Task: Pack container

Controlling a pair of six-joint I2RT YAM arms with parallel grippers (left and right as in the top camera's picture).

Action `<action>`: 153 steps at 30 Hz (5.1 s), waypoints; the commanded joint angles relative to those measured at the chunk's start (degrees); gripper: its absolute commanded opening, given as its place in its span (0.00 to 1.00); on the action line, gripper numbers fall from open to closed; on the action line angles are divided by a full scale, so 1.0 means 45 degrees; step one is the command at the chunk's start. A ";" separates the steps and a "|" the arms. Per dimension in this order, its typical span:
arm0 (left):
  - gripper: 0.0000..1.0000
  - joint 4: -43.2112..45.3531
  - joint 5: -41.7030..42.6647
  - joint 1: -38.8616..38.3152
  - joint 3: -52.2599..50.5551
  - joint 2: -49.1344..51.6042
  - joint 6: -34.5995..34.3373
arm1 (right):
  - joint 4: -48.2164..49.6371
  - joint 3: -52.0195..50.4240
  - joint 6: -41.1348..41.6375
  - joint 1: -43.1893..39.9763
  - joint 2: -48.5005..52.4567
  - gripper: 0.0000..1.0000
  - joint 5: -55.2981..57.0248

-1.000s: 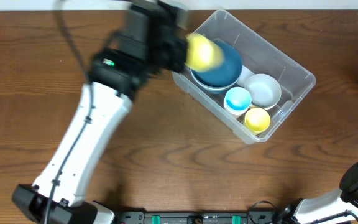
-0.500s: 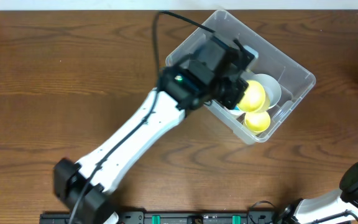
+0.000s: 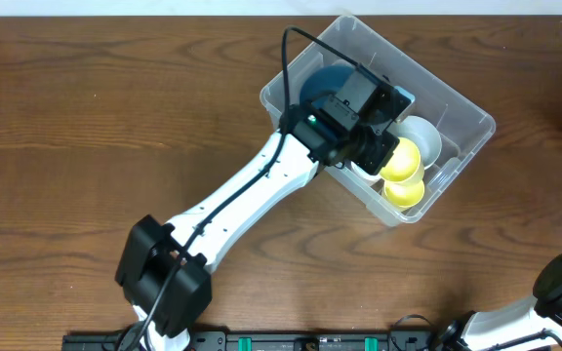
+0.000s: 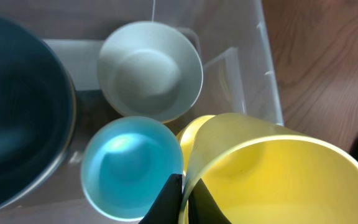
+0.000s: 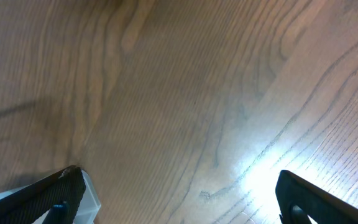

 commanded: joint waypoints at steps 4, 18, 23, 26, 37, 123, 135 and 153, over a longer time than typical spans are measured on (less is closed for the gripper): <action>0.06 0.0015 0.0083 -0.0413 0.0209 0.0423 0.0219 | -0.0005 -0.0058 0.0146 -0.0063 0.0024 0.99 0.0058; 0.49 0.0005 0.0078 -0.0466 0.0209 0.0427 0.0219 | -0.0005 -0.0058 0.0141 -0.0063 0.0024 0.99 0.0058; 0.97 0.0112 0.0068 -0.0335 0.0219 0.0418 0.0219 | -0.0005 -0.0058 0.0141 -0.0063 0.0024 0.99 0.0058; 0.98 0.0160 0.0068 0.0087 0.0228 0.0228 0.0214 | -0.0005 -0.0058 0.0141 -0.0063 0.0024 0.99 0.0058; 0.98 -0.0743 -0.0160 0.3657 0.0223 -0.1525 0.0214 | -0.0005 -0.0058 0.0141 -0.0063 0.0024 0.99 0.0058; 0.98 0.9340 -0.1078 0.8636 -1.5926 -1.5514 0.2866 | -0.0005 -0.0058 0.0146 -0.0063 0.0024 0.99 0.0058; 0.98 1.1361 -0.2657 0.8636 -1.9050 -2.0011 0.0816 | -0.0005 -0.0058 0.0141 -0.0063 0.0024 0.99 0.0058; 0.98 1.4610 -0.3138 0.8631 -2.1838 -2.3154 0.0617 | -0.0005 -0.0058 0.0141 -0.0063 0.0024 0.99 0.0058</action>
